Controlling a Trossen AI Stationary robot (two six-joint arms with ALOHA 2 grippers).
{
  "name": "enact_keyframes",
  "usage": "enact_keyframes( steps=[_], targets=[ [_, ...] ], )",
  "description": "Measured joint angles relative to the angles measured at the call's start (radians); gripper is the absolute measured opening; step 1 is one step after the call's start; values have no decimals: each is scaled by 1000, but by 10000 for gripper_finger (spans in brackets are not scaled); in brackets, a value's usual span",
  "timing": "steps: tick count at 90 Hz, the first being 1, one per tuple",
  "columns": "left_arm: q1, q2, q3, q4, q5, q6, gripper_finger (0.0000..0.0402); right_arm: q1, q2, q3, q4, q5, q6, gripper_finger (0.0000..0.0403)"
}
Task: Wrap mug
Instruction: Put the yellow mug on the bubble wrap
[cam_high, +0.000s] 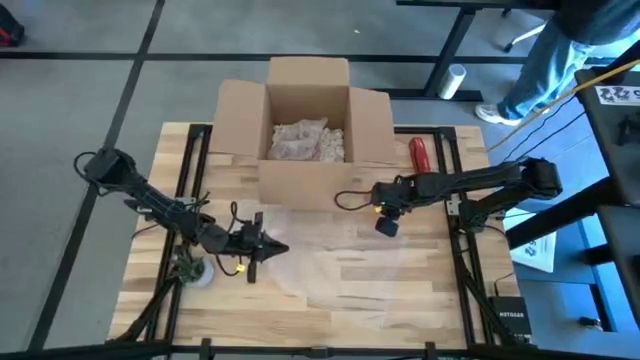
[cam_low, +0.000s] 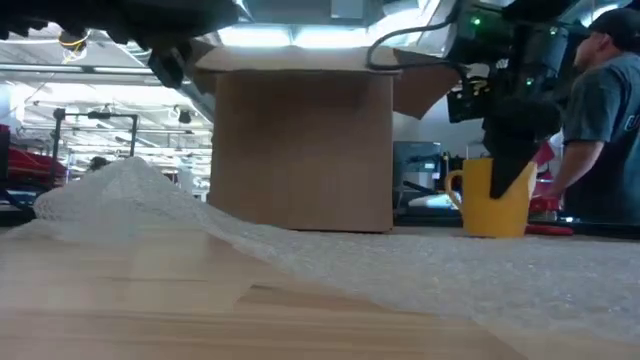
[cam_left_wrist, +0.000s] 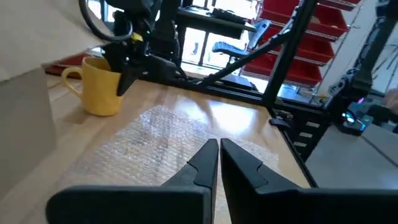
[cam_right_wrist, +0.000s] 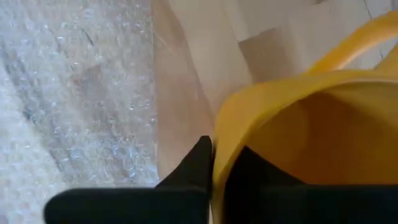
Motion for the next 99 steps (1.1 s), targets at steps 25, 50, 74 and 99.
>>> enact_keyframes(
  steps=[25,50,74,99],
  targets=[
    [-12,0,0,-5,0,48,0,213,-4,220,-165,5,145,2],
    [-11,-30,1,-109,0,68,0,428,111,455,-248,25,309,1],
    [-22,-41,1,-114,1,71,0,479,399,661,-253,16,272,1],
    [-70,-41,1,-113,1,30,0,409,703,990,-274,6,77,1]
  ],
)
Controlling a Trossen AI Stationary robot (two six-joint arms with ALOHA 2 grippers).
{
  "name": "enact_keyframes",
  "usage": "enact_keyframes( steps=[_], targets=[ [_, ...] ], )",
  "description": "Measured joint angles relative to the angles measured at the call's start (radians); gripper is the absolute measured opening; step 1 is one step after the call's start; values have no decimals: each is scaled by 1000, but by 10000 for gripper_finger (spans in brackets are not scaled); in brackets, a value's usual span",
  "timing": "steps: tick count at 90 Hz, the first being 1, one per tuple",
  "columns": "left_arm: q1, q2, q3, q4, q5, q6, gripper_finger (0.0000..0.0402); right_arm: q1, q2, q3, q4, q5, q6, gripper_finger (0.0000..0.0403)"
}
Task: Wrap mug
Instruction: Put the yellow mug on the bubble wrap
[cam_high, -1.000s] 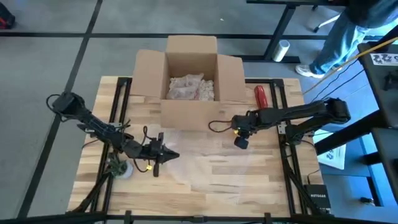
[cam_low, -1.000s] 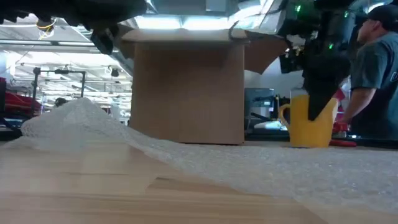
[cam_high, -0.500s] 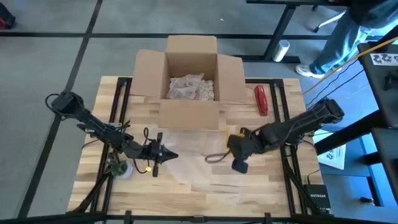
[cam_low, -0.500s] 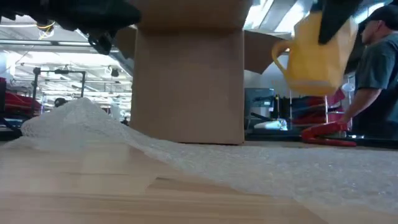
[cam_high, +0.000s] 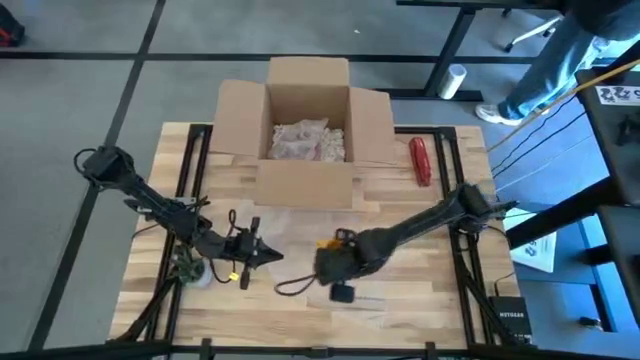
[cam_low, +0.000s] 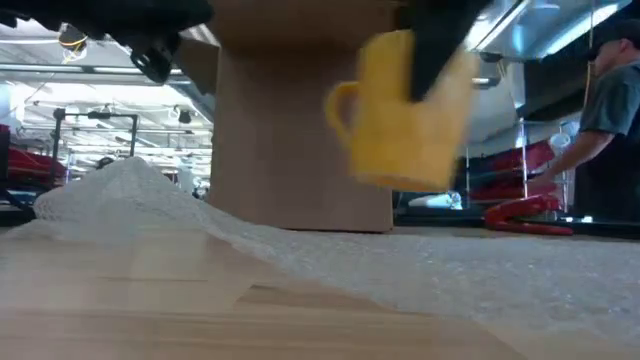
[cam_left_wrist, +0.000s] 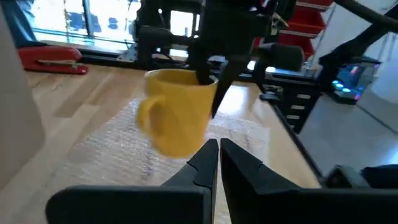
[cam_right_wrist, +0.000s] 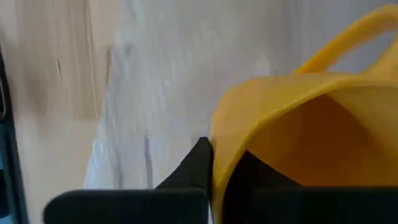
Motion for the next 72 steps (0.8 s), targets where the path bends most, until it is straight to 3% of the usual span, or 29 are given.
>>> enact_keyframes(
  steps=[15,32,49,72],
  targets=[
    [-51,0,0,-4,0,-9,0,-51,144,146,-65,8,-73,1],
    [-117,0,0,-29,-52,-20,0,-83,222,179,-39,12,-122,1],
    [-185,0,0,-53,-139,-37,0,-61,227,175,-65,-45,-120,1],
    [-240,0,0,-52,-183,-90,0,36,225,173,-123,-131,-119,1]
  ],
)
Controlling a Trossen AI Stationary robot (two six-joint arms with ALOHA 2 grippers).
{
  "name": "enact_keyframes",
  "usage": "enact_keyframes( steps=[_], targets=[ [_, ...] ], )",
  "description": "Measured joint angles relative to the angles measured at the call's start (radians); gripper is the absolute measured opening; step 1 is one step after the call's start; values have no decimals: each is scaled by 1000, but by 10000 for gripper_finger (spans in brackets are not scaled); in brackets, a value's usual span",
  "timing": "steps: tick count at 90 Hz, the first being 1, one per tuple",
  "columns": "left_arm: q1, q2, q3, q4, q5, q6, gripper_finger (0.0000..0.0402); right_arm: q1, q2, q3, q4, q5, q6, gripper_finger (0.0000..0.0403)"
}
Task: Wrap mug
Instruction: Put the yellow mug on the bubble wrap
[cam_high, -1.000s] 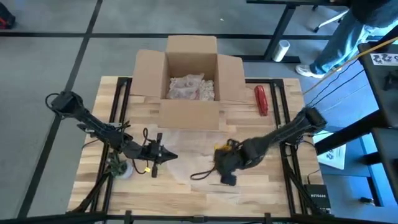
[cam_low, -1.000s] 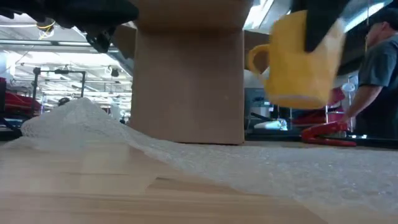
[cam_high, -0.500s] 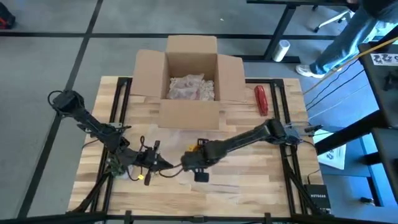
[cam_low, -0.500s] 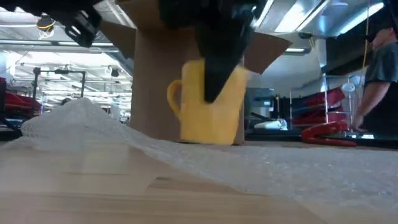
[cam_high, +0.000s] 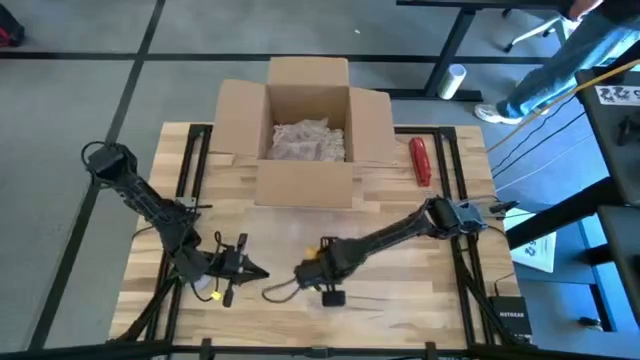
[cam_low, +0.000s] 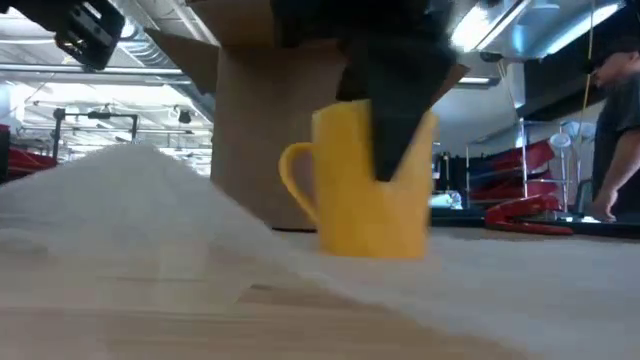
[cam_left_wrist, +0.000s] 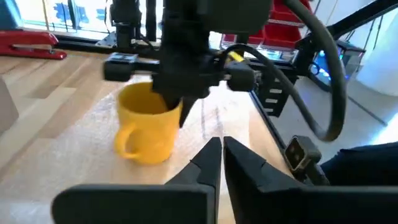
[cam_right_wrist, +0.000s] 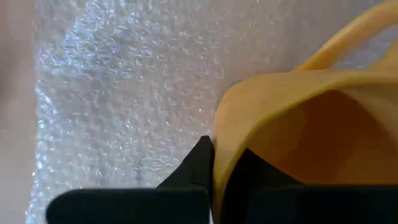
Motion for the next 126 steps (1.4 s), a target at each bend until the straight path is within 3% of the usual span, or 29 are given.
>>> enact_keyframes(
  steps=[21,46,74,126],
  targets=[
    [-22,0,0,11,-1,-52,0,68,-1,58,-23,23,49,0],
    [-23,0,0,11,-3,-87,0,51,-9,82,-29,82,56,4],
    [-44,0,0,9,-4,-85,0,49,-9,83,21,57,85,6],
    [-88,0,0,8,-5,-120,0,96,-12,-5,97,83,194,8]
  ],
)
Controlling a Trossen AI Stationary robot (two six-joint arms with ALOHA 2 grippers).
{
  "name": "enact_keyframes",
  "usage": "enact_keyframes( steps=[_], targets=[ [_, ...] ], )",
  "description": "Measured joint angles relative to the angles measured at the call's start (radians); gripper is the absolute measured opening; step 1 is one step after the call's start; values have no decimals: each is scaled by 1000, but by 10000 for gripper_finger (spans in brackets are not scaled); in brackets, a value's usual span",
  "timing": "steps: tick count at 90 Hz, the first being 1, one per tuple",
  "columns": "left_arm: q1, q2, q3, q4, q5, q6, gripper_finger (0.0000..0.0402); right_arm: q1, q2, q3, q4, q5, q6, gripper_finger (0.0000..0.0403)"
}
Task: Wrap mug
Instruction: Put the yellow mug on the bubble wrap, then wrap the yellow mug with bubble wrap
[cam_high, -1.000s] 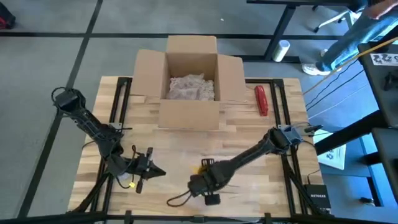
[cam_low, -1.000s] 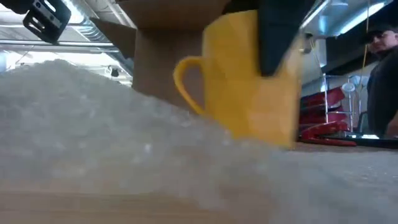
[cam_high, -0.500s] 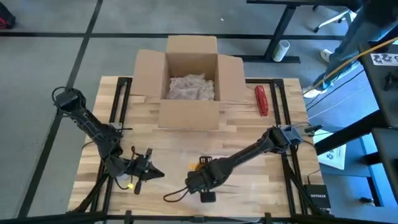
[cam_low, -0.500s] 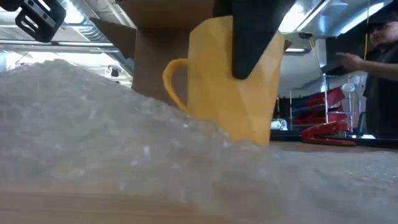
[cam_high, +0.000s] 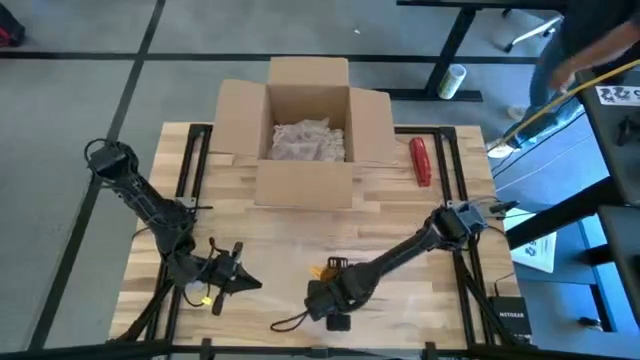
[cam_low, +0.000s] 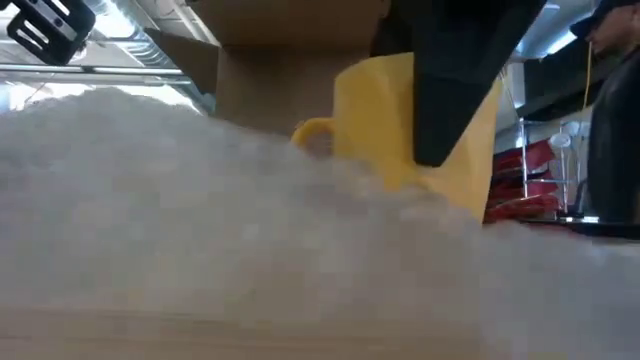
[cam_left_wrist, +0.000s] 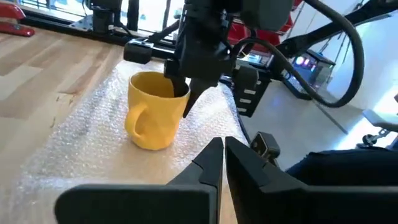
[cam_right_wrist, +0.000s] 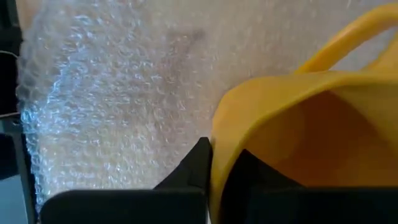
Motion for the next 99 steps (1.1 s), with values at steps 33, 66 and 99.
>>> enact_keyframes(
  steps=[33,66,99],
  targets=[
    [2,0,0,-11,0,-32,6,-2,0,0,0,0,44,56],
    [2,0,0,-23,0,-32,25,-2,0,60,-72,-10,46,90],
    [2,0,0,-32,0,-91,26,16,0,246,-245,64,12,71]
  ],
)
